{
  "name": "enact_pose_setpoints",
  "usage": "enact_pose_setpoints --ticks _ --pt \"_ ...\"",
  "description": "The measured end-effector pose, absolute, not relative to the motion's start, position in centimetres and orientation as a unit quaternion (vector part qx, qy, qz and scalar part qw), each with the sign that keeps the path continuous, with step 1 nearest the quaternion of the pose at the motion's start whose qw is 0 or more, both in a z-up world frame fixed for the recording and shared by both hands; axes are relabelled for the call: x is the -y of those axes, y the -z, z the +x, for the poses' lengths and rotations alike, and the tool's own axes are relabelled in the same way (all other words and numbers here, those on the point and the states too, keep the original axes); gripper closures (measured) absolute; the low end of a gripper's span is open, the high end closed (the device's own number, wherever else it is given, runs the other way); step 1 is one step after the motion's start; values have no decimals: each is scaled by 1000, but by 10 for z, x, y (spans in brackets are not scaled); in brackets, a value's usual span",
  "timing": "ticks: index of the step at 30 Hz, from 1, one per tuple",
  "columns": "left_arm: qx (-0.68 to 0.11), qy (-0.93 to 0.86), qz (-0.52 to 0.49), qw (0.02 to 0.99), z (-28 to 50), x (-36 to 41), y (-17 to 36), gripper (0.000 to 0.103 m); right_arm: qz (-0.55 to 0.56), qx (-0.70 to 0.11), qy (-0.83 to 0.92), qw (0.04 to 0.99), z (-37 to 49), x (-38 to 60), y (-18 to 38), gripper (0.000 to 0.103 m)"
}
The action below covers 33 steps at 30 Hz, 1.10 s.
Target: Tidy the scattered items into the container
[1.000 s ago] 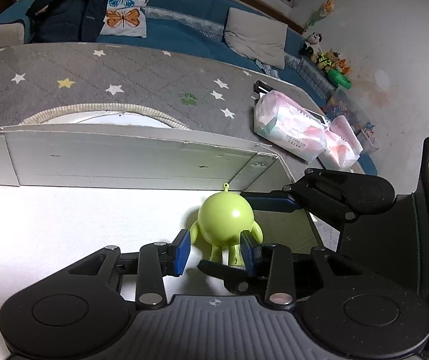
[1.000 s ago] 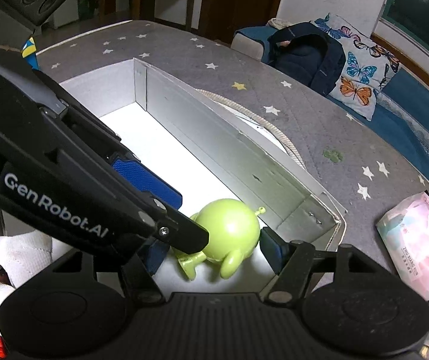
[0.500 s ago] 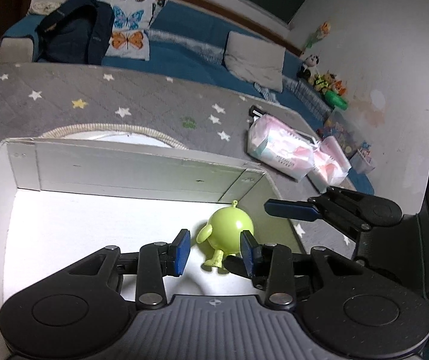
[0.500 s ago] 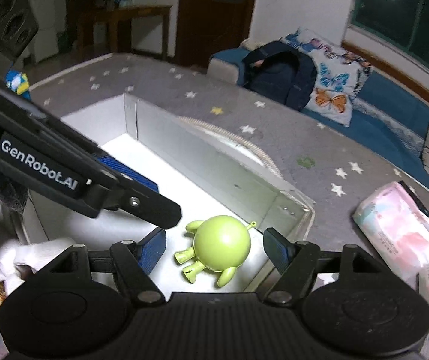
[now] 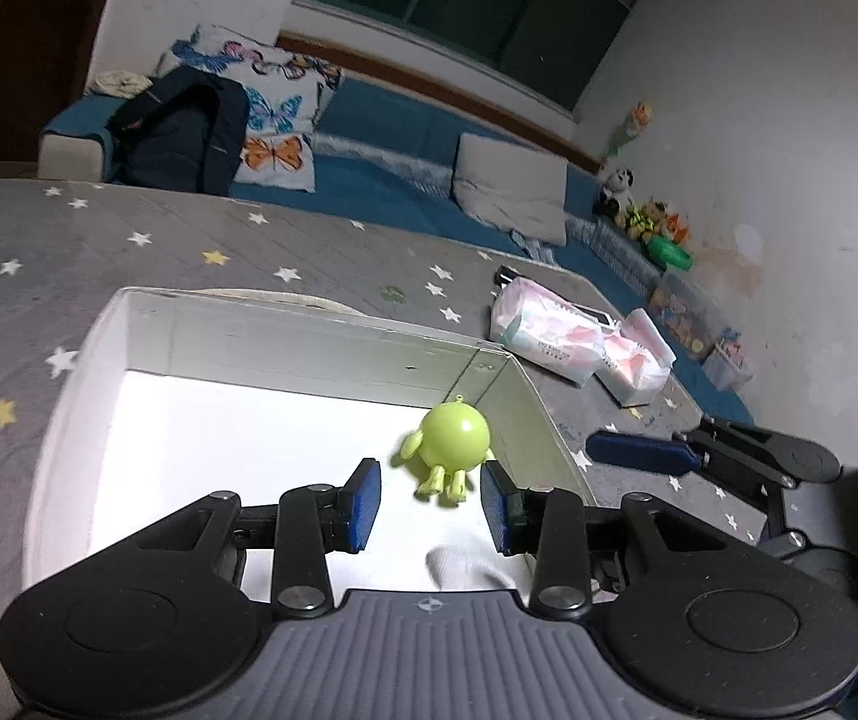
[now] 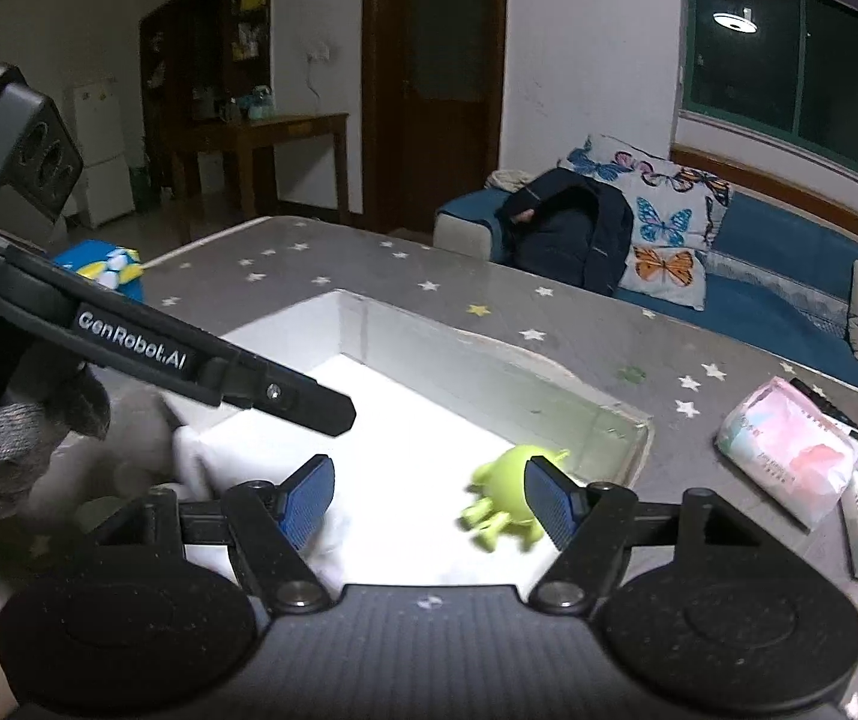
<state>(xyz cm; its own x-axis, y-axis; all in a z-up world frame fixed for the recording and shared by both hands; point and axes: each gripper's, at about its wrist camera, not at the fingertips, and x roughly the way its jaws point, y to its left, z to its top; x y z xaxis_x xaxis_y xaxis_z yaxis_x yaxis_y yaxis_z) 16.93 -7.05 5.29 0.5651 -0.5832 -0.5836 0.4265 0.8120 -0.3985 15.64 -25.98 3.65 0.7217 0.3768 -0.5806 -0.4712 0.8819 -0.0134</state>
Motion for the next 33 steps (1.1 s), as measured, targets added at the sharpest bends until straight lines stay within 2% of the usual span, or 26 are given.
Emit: enact_pose_setpoints --ticks 13,15,25,33 --pt "-356 249 -135 891 106 10 -38 64 -88 -299 -260 914 112 230 -19 45" --pt "-359 247 -137 890 99 1 -34 64 -90 -302 -258 913 109 227 -18 53" --pt "-396 216 -73 890 70 -24 -2 64 -87 -313 -258 910 108 228 -12 63" --pt "-408 204 -33 889 75 -14 12 64 -75 -316 -259 910 109 229 -11 70"
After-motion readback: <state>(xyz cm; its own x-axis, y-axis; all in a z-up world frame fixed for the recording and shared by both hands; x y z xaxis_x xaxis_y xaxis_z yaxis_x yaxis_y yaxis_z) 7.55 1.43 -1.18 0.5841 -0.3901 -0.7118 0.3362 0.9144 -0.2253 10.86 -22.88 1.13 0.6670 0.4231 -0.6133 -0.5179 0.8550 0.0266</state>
